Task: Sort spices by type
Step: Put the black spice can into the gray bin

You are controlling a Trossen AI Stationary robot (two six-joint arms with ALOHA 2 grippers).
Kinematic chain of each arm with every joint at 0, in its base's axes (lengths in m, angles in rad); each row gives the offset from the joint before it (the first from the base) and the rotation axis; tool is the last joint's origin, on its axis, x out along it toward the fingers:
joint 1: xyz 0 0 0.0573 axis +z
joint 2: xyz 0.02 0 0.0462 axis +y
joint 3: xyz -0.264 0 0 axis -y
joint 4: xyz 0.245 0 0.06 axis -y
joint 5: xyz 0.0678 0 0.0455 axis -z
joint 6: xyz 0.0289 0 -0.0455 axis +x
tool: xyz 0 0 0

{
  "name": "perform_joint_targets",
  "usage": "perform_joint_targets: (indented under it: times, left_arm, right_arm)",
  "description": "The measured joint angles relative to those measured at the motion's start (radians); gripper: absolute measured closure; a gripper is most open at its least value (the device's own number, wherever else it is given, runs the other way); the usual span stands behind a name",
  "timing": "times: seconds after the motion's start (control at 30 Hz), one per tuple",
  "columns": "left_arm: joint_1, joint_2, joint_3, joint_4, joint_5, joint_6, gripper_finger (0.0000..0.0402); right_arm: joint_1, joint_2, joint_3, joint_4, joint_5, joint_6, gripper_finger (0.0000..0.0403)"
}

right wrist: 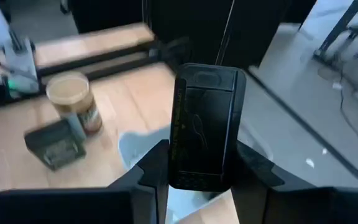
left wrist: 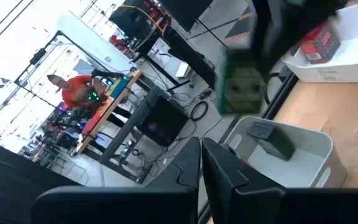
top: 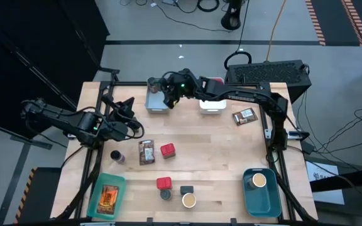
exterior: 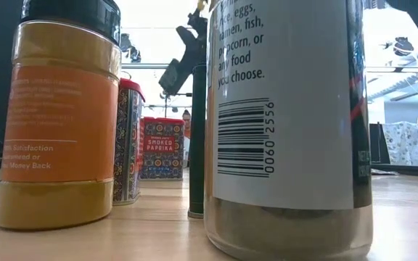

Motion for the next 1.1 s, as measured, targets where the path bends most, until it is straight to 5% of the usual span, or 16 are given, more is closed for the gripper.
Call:
perform_joint_targets:
  times: [0.53,0.6,0.8,1.0,1.1]
  left_arm:
    - [0.000,-0.001,0.000,0.000,0.059,-0.028,0.0382]
    - [0.000,-0.001,0.000,0.000,0.153,-0.029,0.0382]
    - [0.000,0.000,-0.003,0.023,0.706,0.005,0.0382]
    - [0.069,-0.001,-0.017,0.202,0.743,0.169,0.0381]
    - [0.161,0.000,-0.017,0.235,0.900,0.235,0.0380]
  right_arm:
    - [-0.037,0.059,0.001,-0.078,-0.058,0.021,0.0296]
    - [-0.036,0.074,0.000,-0.089,-0.052,-0.002,0.0296]
    - [-0.014,0.041,0.000,-0.098,-0.054,-0.148,0.0296]
    - [0.056,-0.027,0.000,-0.236,0.054,-0.326,0.0296]
    - [0.102,-0.050,0.000,-0.345,0.195,-0.372,0.0296]
